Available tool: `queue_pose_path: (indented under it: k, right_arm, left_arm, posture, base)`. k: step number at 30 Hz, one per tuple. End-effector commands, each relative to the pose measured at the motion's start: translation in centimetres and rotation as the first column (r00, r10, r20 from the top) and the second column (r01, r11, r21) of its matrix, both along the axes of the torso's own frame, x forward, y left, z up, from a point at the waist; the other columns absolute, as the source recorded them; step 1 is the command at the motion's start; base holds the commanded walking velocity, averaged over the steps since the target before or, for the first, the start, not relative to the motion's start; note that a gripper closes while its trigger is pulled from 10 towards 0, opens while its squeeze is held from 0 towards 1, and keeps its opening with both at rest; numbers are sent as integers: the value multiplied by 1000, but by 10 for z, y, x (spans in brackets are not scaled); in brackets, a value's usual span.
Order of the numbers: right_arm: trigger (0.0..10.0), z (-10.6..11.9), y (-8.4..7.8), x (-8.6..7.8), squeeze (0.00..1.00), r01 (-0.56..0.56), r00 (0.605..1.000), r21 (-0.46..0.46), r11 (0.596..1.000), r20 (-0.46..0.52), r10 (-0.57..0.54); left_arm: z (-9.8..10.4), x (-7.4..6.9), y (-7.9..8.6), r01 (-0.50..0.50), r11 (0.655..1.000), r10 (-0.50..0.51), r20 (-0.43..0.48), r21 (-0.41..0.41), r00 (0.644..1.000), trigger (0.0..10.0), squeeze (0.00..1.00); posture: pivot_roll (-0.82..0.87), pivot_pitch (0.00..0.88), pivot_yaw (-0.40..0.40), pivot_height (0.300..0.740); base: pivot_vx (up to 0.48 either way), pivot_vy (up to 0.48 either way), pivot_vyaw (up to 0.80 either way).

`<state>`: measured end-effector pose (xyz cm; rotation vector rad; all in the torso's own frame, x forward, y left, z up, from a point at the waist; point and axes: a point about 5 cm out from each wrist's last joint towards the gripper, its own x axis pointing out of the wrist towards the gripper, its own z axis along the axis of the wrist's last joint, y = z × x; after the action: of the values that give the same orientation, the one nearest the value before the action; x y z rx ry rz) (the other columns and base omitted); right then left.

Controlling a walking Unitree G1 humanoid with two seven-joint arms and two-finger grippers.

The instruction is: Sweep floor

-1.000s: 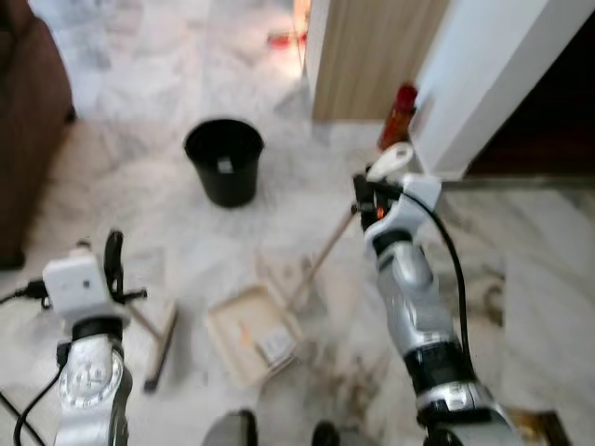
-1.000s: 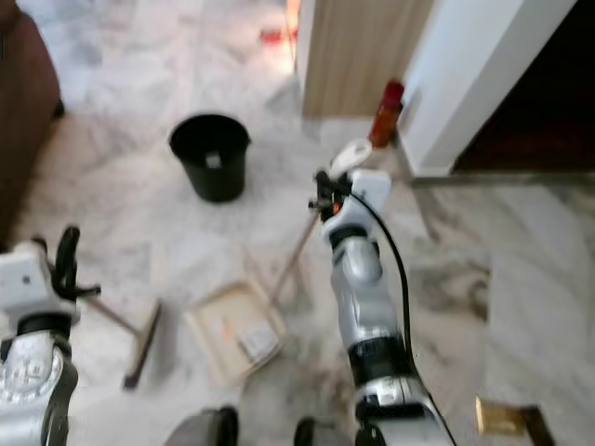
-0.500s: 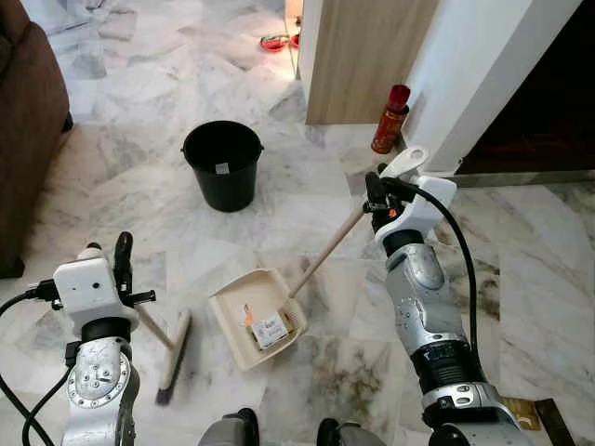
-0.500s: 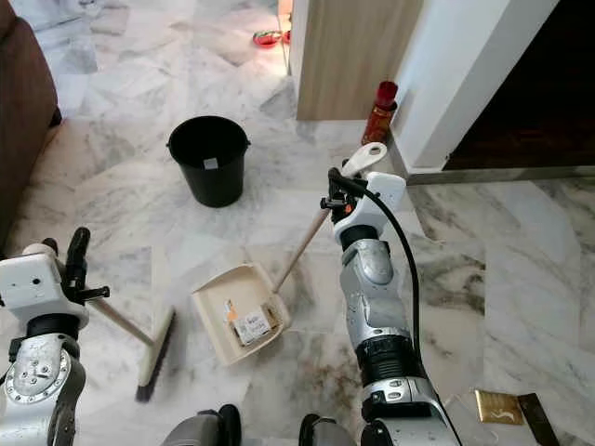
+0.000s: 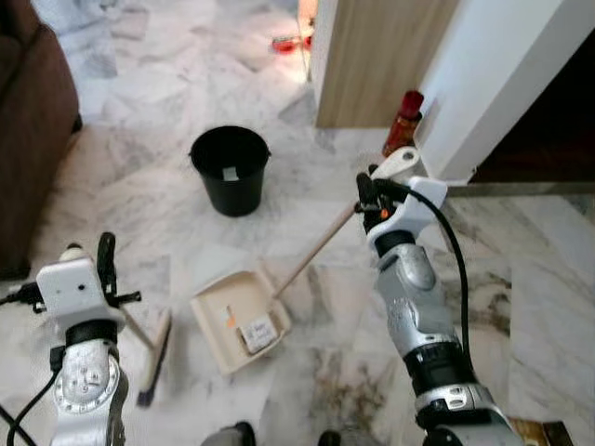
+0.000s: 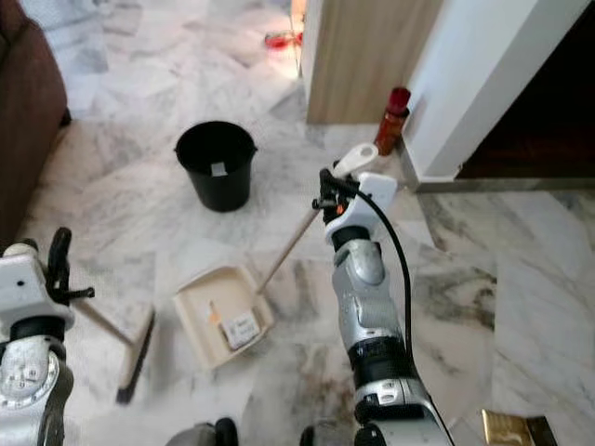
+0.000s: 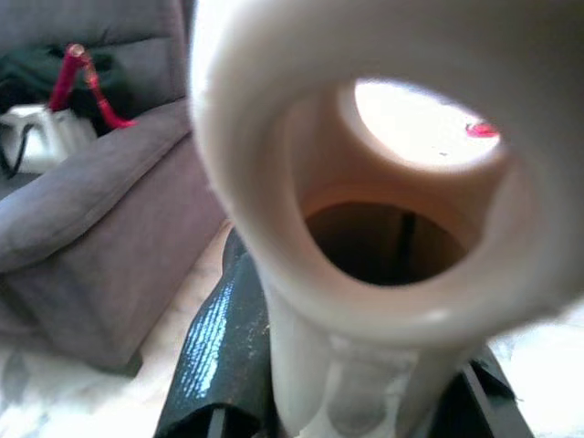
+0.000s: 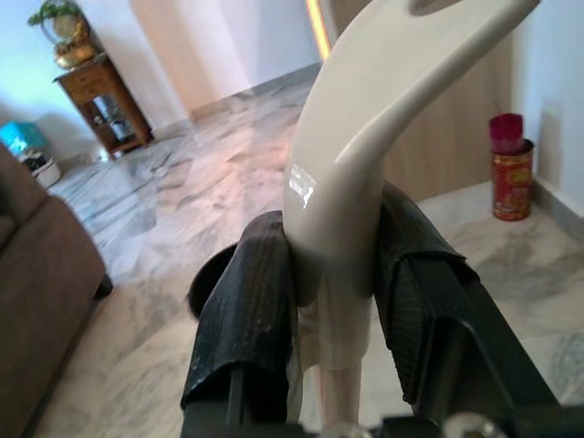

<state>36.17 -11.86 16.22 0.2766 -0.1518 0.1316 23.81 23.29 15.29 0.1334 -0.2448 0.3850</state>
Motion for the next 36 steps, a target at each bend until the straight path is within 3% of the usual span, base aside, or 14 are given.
queue_pose_path:
  k: [1, 36]
  right_arm:
    - [10000, 14, -3, 1, 0, 17, 998, 15, 1000, 65, -18]
    - [10000, 18, -2, 3, 0, 14, 997, 4, 1000, 72, -15]
  left_arm:
    - [6, -2, -1, 8, 1000, -8, 27, 12, 1000, 10000, 0]
    - [4, -2, 0, 0, 1000, -1, 20, 14, 1000, 10000, 0]
  posture:
    - [73, 231, -49, 740]
    - [77, 247, -57, 740]
  base:
    - [375, 0, 0]
    - [375, 0, 0]
